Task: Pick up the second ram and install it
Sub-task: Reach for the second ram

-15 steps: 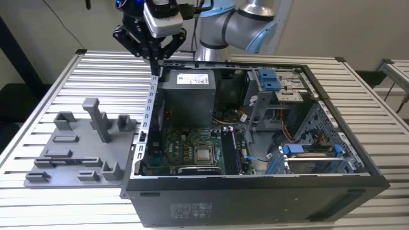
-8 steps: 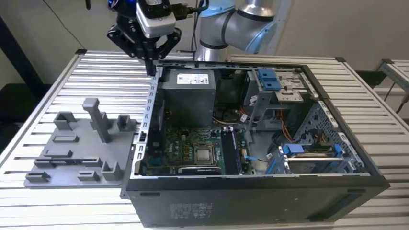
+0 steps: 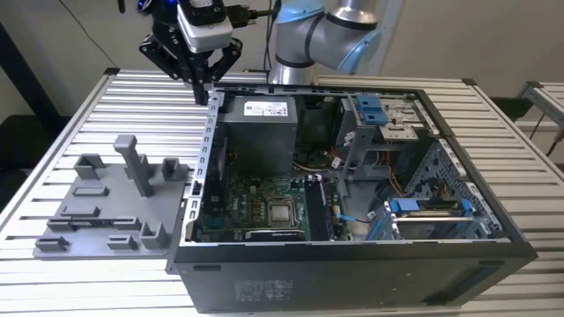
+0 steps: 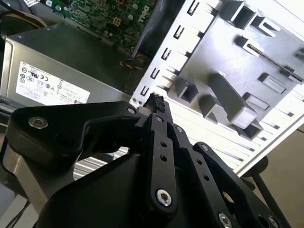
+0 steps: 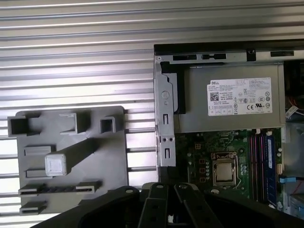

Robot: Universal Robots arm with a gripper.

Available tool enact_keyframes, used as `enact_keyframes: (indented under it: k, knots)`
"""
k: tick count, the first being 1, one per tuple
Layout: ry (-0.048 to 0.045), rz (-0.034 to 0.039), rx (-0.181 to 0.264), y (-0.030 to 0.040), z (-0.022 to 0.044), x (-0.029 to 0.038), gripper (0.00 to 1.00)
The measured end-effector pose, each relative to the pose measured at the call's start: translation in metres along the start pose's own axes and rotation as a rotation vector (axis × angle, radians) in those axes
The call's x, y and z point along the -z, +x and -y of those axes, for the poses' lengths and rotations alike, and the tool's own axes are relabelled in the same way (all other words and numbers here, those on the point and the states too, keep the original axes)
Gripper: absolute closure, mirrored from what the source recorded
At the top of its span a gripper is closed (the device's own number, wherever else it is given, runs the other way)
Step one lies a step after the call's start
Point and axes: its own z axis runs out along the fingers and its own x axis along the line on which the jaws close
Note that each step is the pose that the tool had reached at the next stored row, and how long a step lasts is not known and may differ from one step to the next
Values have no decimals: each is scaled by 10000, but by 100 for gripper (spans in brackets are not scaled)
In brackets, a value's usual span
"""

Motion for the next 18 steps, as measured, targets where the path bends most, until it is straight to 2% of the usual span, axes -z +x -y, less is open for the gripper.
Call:
enact_keyframes:
  k: [18]
  knots:
    - [-1,9,1,293,69,9,89]
